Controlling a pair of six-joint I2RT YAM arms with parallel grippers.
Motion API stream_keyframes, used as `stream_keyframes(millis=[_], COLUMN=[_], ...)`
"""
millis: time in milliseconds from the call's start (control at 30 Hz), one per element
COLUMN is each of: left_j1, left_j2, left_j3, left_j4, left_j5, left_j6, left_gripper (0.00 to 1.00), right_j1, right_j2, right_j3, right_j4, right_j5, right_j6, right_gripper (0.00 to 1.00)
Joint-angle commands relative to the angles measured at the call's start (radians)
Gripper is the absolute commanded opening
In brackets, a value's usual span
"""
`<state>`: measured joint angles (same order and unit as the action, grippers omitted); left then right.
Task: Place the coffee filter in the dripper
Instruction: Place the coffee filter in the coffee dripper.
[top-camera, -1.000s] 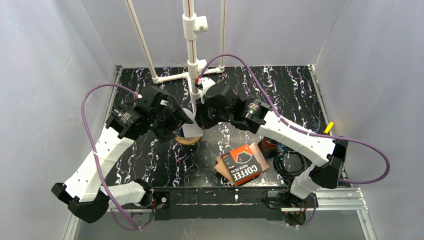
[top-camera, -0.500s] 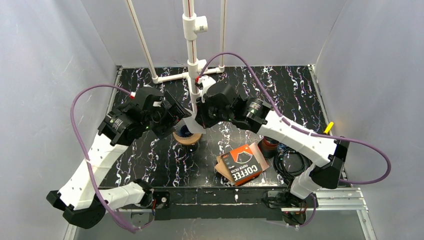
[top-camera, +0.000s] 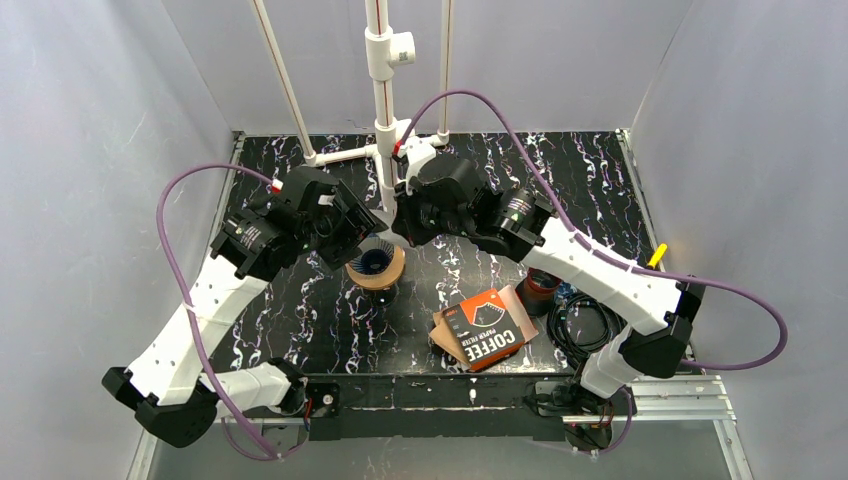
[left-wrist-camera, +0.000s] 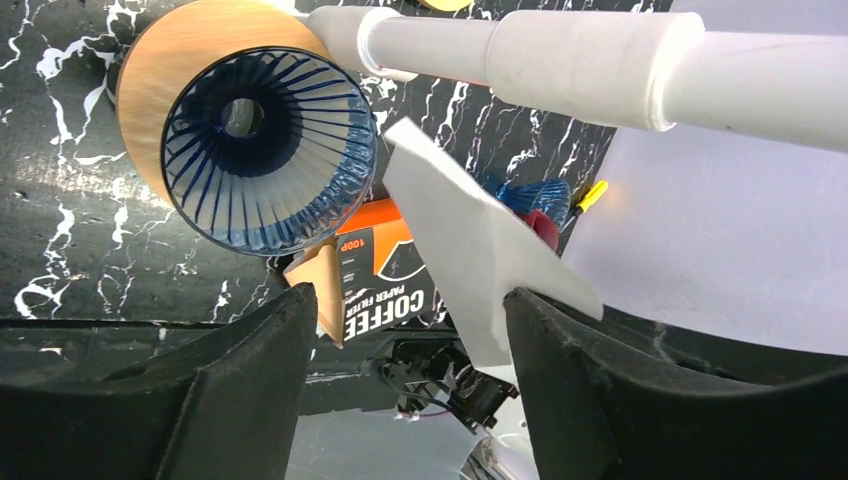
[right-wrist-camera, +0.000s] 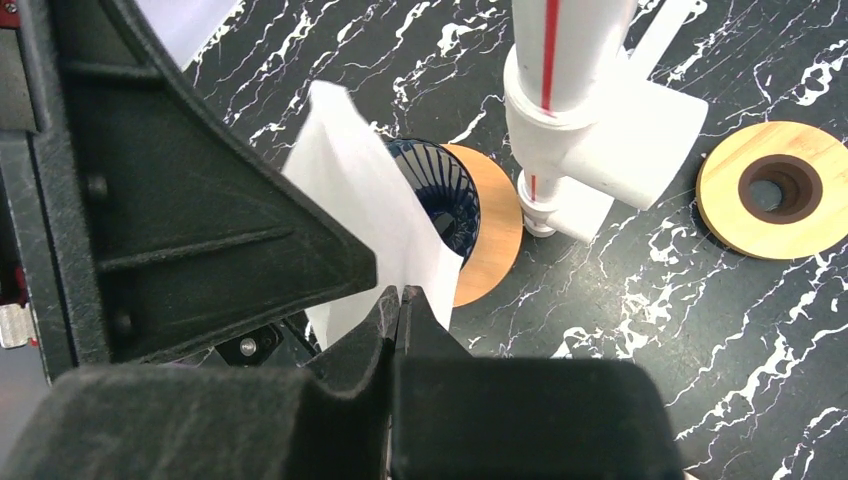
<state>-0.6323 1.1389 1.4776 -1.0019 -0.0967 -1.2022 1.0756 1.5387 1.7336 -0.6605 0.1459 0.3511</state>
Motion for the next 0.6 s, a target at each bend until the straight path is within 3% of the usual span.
stream_keyframes(millis=[0, 200, 367, 567], left_j1=[-0.004, -0.003, -0.002, 0.000], left_j2=[-0.032, -0.024, -0.025, -0.048], left_j3=[-0.026, -0.043, -0.044, -0.065], left_j4=[-0.051, -0.094, -0.096, -0.106], left_j5=[-0.021, -0.022, -0.039, -0.066], left_j6=[0.001, 0.019, 0.031, 0.012], left_gripper=[0.65, 0.62, 0.48, 0.51], right_j1=[0.001, 0.001, 0.001, 0.001], right_j2=[-0.012, -0.023, -0.057, -0.068], right_j3=[0.042, -0.004, -0.091, -0.124], right_j4=[0.022, 0.055, 0.122, 0.148], right_j5=[0.040, 0.044, 0.038, 0.038], right_j6=[0.002, 0.029, 0.098, 0.142], right_gripper=[0.01, 0.01, 0.01, 0.01])
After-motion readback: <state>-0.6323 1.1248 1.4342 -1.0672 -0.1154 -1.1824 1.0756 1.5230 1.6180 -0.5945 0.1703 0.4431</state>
